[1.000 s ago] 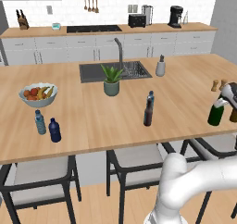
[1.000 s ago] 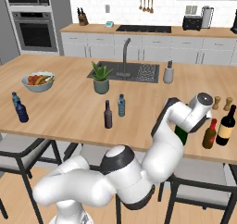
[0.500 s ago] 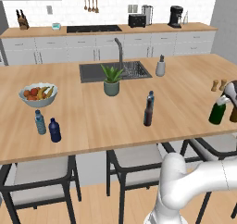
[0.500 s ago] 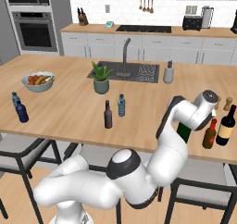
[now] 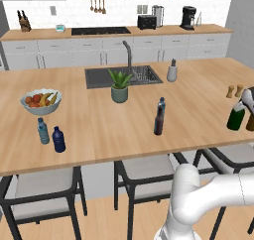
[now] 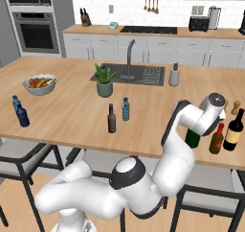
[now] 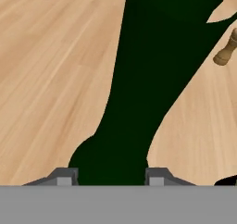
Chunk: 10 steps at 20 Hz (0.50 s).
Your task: Move the plastic bottles in the middle to the plastics group, and the glass bottles in the middle to the glass group.
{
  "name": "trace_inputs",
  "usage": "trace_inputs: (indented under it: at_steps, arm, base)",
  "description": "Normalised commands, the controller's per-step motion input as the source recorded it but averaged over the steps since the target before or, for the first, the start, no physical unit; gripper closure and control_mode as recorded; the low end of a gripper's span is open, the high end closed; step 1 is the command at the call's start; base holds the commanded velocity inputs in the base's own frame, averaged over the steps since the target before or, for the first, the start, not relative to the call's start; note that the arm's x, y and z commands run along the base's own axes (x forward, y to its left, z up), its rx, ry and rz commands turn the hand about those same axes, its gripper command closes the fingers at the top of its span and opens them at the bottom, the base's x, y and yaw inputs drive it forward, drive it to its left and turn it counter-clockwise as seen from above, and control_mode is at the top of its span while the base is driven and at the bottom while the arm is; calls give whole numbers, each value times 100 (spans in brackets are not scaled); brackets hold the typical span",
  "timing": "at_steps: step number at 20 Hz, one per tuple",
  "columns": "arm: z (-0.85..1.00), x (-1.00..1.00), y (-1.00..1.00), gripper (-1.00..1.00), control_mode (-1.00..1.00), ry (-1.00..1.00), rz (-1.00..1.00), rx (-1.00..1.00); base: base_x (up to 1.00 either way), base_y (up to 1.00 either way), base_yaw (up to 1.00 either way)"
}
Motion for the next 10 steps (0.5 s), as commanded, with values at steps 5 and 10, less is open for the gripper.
trace_inputs:
  at_steps: [5, 10]
  arm:
    - [-12, 0, 0, 100, -100, 1, -1, 0]
    - [0, 0, 0, -100, -100, 3, 0, 0]
  base:
    - [0, 0, 0]
    - [0, 0, 0]
